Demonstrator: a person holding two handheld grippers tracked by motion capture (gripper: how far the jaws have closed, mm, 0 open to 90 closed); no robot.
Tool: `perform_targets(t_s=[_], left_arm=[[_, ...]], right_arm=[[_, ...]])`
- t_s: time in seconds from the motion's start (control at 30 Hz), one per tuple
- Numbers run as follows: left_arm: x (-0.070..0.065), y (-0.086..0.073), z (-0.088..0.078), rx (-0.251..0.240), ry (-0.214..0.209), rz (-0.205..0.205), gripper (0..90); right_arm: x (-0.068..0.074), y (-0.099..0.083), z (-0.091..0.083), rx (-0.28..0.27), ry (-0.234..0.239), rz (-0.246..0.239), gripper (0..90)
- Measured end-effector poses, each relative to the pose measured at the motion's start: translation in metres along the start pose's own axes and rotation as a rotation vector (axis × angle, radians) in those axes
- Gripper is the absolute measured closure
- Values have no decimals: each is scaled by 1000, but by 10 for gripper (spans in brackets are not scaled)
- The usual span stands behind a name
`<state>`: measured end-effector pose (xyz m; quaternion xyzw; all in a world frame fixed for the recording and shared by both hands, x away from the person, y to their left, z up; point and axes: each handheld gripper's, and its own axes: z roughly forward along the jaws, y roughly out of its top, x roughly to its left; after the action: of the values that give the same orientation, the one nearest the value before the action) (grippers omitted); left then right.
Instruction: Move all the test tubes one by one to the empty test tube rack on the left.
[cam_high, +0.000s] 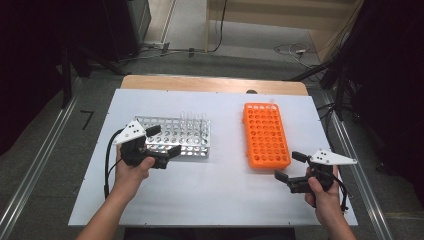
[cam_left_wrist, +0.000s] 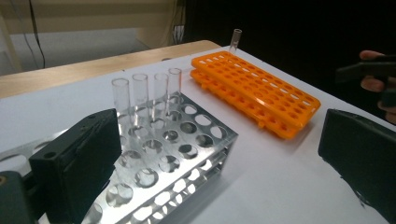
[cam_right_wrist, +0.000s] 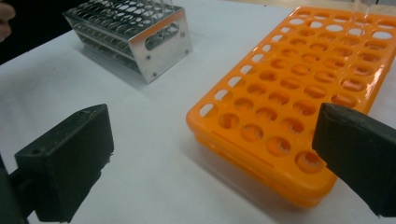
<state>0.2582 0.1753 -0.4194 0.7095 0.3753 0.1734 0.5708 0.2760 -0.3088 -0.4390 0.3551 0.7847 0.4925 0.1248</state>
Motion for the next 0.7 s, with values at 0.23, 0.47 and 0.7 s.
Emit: perform_targets(t_s=[0.23,0.47,0.7], left_arm=[[-15,-17,-13,-4,-6,8,0],[-23,-25,-20,-15,-31,-1,0],[-23,-32,-20,-9,-26,-13,0]], right_arm=[[-14,22,15,-12,-27,-13,0],[-36,48,40,7,-84,-12,39],[-59,66,72,46,-180,19,267]])
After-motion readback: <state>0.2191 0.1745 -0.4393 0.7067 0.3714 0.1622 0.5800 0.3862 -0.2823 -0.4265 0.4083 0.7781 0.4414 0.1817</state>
